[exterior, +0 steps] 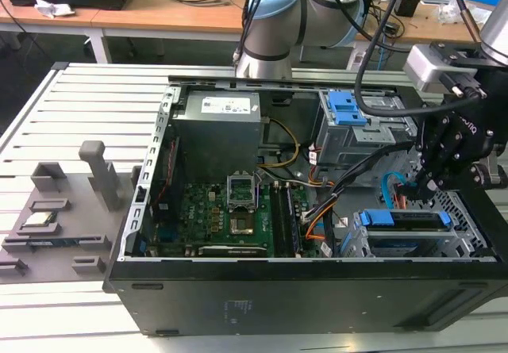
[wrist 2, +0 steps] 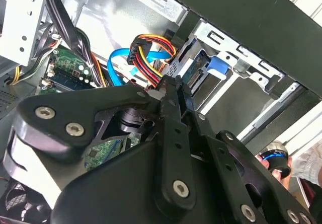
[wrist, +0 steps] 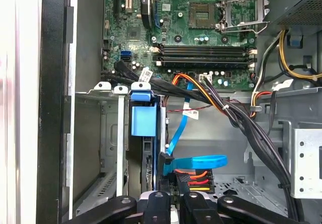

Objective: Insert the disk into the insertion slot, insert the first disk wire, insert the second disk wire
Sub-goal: 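Insert the first disk wire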

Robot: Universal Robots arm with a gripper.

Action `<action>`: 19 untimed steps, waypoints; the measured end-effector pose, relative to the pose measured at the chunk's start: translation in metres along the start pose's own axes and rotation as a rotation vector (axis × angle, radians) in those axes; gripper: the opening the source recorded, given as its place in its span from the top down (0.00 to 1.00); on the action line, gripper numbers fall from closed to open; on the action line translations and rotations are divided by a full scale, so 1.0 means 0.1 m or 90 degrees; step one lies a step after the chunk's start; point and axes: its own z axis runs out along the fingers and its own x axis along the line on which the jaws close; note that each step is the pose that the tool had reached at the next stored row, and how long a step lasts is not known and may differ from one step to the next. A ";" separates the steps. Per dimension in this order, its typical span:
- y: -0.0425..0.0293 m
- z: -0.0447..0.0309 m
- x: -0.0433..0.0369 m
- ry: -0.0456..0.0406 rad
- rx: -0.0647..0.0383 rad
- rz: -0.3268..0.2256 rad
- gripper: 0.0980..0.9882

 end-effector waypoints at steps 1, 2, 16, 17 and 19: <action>0.000 0.000 0.000 0.0001 0.000 0.000 0.92; 0.000 0.001 0.000 0.0001 0.000 0.000 0.92; -0.065 0.068 0.201 0.0007 -0.001 0.000 0.92; -0.066 0.070 0.201 0.0005 -0.001 0.000 0.92; -0.070 0.077 0.195 -0.0005 -0.001 0.002 0.92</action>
